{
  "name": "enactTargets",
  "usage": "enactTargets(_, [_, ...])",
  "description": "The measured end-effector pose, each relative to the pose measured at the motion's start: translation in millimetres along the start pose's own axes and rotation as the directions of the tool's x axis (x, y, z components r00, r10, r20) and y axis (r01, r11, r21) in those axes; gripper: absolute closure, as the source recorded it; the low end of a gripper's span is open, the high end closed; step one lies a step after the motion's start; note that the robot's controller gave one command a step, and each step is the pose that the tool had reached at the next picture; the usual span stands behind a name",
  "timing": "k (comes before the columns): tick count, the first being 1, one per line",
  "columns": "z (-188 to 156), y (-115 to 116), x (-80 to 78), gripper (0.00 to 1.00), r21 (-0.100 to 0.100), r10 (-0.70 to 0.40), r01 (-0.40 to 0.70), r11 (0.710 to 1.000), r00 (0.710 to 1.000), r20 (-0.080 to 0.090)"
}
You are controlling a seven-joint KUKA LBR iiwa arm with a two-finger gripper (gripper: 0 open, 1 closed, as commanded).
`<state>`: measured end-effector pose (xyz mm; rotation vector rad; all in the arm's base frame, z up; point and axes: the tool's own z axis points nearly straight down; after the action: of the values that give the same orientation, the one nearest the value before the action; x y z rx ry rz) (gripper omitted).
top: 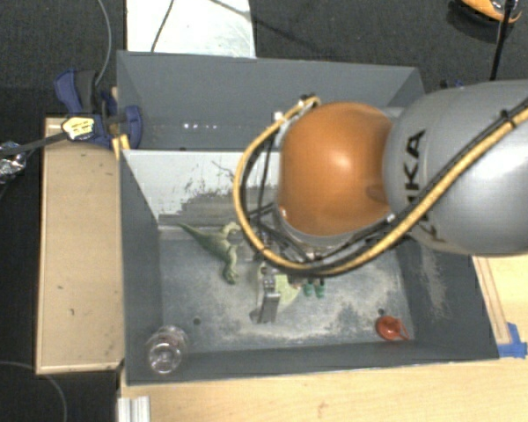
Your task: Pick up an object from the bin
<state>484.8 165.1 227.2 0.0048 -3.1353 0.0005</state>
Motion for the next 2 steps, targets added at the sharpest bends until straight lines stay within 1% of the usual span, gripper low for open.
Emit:
enactTargets(1, [-4,-1,-1.8,0.00,-0.002,0.005,-0.005,1.000,1.000,0.009])
enactTargets(2, [44,-16,-12.5,0.00,-0.004,0.045,-0.045,0.999,0.999,0.013])
